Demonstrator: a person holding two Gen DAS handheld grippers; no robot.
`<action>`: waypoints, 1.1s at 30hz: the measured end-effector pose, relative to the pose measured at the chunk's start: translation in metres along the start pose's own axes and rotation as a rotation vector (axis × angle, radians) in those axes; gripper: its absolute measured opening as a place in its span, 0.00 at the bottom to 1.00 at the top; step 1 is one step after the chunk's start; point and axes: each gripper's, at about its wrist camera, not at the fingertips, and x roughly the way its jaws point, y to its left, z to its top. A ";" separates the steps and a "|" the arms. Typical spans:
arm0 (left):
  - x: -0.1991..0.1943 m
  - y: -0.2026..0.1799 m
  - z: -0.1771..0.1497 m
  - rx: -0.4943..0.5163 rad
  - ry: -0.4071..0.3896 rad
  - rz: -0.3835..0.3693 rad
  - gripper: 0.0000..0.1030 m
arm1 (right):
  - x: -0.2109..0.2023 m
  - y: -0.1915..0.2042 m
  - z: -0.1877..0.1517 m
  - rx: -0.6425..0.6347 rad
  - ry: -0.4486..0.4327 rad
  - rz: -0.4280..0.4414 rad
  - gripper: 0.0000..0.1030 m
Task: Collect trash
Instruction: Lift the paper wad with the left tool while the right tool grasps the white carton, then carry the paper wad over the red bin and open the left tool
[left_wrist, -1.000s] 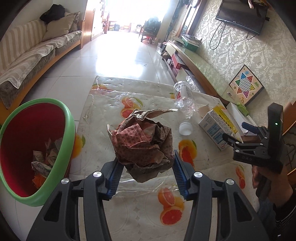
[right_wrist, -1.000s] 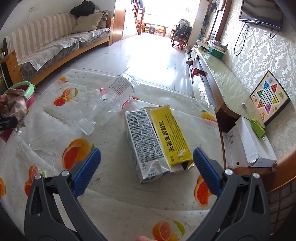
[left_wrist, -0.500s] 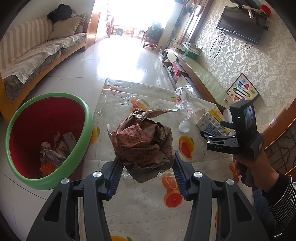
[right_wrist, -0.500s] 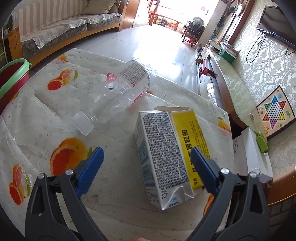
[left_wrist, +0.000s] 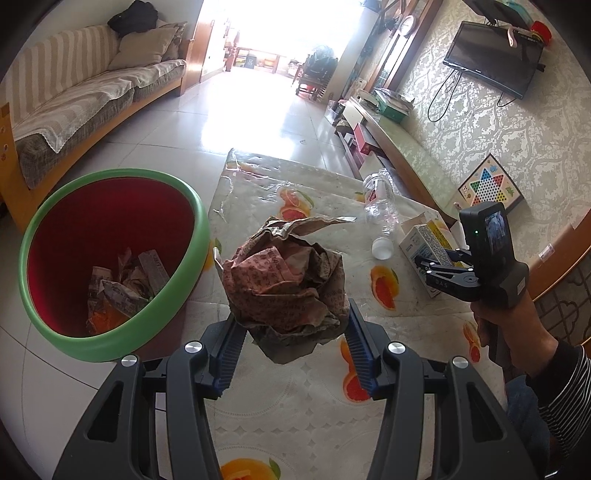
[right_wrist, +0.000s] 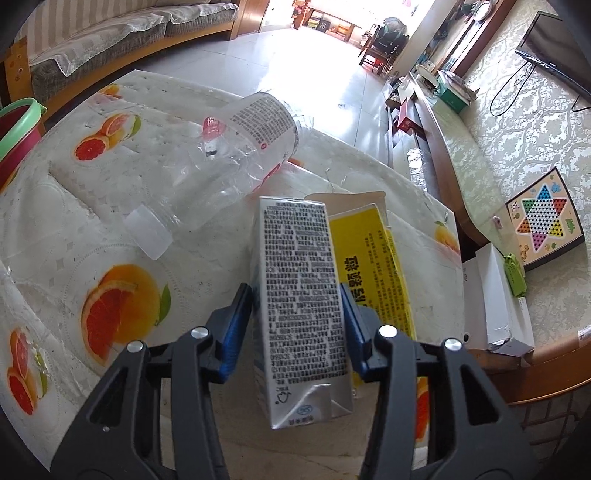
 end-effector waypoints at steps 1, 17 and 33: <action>0.000 0.001 -0.001 -0.001 -0.001 -0.002 0.48 | 0.000 0.001 -0.001 -0.006 0.002 0.002 0.41; -0.034 0.008 0.022 0.012 -0.080 0.031 0.48 | -0.124 0.005 -0.012 0.047 -0.186 0.114 0.35; -0.064 0.095 0.057 -0.050 -0.133 0.186 0.48 | -0.186 0.057 -0.007 0.060 -0.278 0.282 0.35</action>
